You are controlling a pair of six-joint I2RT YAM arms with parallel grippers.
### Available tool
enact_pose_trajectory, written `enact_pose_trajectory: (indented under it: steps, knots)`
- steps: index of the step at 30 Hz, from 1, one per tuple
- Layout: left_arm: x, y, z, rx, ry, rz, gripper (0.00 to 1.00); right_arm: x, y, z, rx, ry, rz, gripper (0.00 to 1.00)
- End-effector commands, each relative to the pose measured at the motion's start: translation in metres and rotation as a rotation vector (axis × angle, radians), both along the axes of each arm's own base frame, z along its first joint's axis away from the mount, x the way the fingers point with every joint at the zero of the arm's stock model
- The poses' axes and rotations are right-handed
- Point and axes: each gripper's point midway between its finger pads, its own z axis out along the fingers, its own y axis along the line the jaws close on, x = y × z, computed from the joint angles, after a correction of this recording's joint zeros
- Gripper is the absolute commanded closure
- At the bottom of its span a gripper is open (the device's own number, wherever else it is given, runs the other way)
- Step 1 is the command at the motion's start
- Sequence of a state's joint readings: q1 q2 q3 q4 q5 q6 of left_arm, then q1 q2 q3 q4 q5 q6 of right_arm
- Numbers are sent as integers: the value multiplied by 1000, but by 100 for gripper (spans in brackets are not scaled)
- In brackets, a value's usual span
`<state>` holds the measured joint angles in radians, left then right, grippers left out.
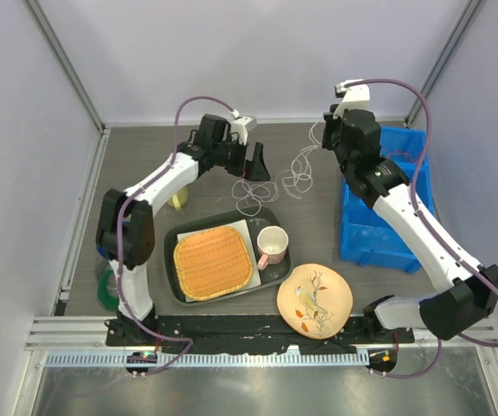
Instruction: Untangle the cables
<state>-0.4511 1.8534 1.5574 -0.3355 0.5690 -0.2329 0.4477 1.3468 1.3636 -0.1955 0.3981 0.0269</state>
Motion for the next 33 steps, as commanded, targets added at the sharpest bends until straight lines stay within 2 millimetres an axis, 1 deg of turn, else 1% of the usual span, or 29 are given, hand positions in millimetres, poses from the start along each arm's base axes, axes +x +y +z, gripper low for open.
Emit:
enact_pose_trajectory:
  steps: [1, 2, 3, 4, 5, 6, 7, 8, 9, 10, 11, 13, 14, 15, 16, 18, 19, 20, 21, 22, 23, 24, 25, 26, 27, 28, 30, 32, 33]
  knots:
    - [9, -22, 2, -29, -79, -211, 0, -20, -16, 44, 48, -120, -29, 99]
    - [6, -27, -21, -25, 0, -245, 0, -22, -17, 46, 54, -124, -29, 99]
    - [9, -30, -27, -23, 17, -258, 0, -24, -15, 48, 59, -129, -14, 99]
    - [18, -36, -20, -29, 2, -259, 0, -30, -17, 54, 73, -144, -6, 99]
    - [19, -39, -40, -11, 51, -262, 0, -33, -15, 57, 80, -151, 8, 99]
    - [24, -46, -32, -19, 23, -276, 0, -36, -12, 59, 90, -155, 33, 99]
    - [25, -50, -34, -19, 26, -282, 0, -40, -12, 65, 101, -166, 44, 99]
    - [23, -57, -42, -15, 36, -298, 0, -43, -11, 66, 105, -167, 53, 99]
    - [23, -62, -38, -17, 13, -315, 0, -44, -10, 67, 110, -169, 65, 99]
    - [22, -66, -40, -14, 5, -320, 0, -48, -10, 71, 117, -180, 71, 99]
    - [19, -76, -37, -19, -23, -336, 0, -49, -9, 72, 123, -181, 80, 99]
    - [23, -83, -40, 12, -62, -309, 0, -52, -4, 72, 133, -180, 109, 99]
    - [24, -92, -40, 26, -96, -297, 0, -54, -3, 73, 140, -180, 119, 99]
    - [32, -92, -45, 60, -118, -256, 0, -55, -1, 74, 143, -180, 134, 99]
    - [36, -97, -41, 60, -147, -241, 0, -58, 4, 76, 150, -183, 163, 99]
    - [37, -104, -41, 49, -160, -234, 0, -61, 9, 77, 168, -181, 193, 99]
    - [38, -111, -34, 10, -181, -245, 0, -64, 12, 78, 175, -182, 214, 99]
    - [34, -117, -31, -24, -171, -253, 0, -65, 13, 79, 181, -182, 219, 99]
    - [26, -120, -33, -52, -152, -279, 0, -65, 13, 79, 184, -182, 219, 99]
    - [13, -128, -18, -130, -165, -356, 0, -65, 12, 80, 183, -185, 219, 99]
    - [3, -131, -13, -179, -137, -392, 0, -65, 10, 80, 177, -185, 207, 99]
    - [-10, -130, -22, -200, -106, -418, 0, -65, 9, 82, 173, -189, 204, 99]
    - [-14, -135, -8, -241, -159, -440, 0, -65, 8, 81, 170, -187, 200, 99]
    - [-18, -134, -17, -247, -145, -419, 0, -65, 9, 82, 171, -188, 203, 99]
    - [-16, -135, -17, -255, -164, -404, 0, -67, 10, 83, 180, -189, 210, 99]
    - [-11, -138, -11, -269, -204, -384, 0, -68, 12, 83, 183, -189, 222, 99]
    - [1, -143, -11, -257, -215, -328, 0, -75, 24, 87, 181, -192, 307, 99]
    - [12, -151, -12, -260, -237, -287, 0, -80, 32, 88, 191, -185, 359, 99]
    - [14, -155, -12, -271, -230, -277, 0, -83, 35, 90, 197, -186, 382, 99]
